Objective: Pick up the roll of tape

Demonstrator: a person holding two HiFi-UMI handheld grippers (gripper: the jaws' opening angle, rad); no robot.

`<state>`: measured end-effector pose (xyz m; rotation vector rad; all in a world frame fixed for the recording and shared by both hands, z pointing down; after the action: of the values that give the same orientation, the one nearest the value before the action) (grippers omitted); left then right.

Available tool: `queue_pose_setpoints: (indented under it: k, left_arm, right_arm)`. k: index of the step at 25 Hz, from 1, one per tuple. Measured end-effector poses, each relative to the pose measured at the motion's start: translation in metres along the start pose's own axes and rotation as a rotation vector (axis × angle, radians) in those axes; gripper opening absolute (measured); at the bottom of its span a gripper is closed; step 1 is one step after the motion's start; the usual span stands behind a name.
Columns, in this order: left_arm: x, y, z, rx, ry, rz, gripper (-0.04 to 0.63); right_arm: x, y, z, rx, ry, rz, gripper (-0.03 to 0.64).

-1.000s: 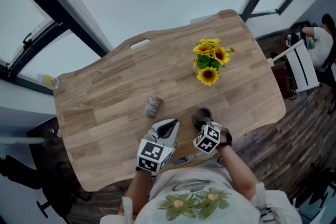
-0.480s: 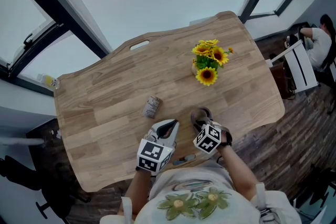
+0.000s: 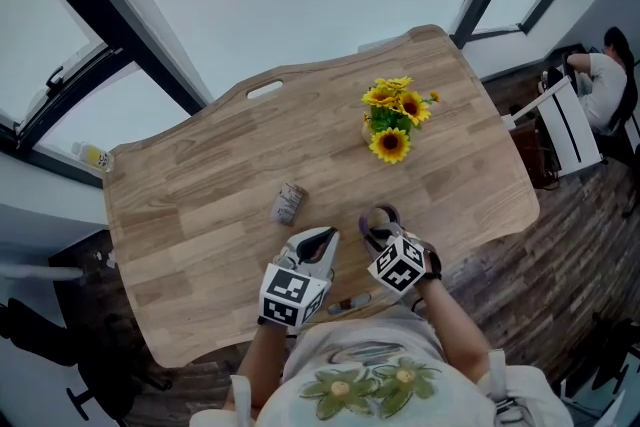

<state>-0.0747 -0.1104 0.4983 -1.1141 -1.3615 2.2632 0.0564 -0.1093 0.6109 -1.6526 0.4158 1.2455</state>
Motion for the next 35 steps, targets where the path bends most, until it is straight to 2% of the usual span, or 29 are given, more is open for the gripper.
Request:
queue_pose_setpoints:
  k: [14,35]
  left_arm:
    - [0.009,0.0,-0.005,-0.012,0.002,-0.015,0.005]
    - [0.017,0.005,-0.022,-0.024,-0.022,-0.048,0.005]
  right_arm:
    - [0.042,0.021,0.007,-0.128,0.023,-0.172,0.061]
    - [0.103,0.04,0.017,-0.256,0.004,-0.395,0.061]
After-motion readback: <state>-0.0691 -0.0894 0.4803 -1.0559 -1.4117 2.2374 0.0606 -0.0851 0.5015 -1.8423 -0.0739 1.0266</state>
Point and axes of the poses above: the fingertips, and each gripper's own axes: x backward along the fingers, z to its left, y out of its top, the point moved 6 cm from there along x, backward along the fingers
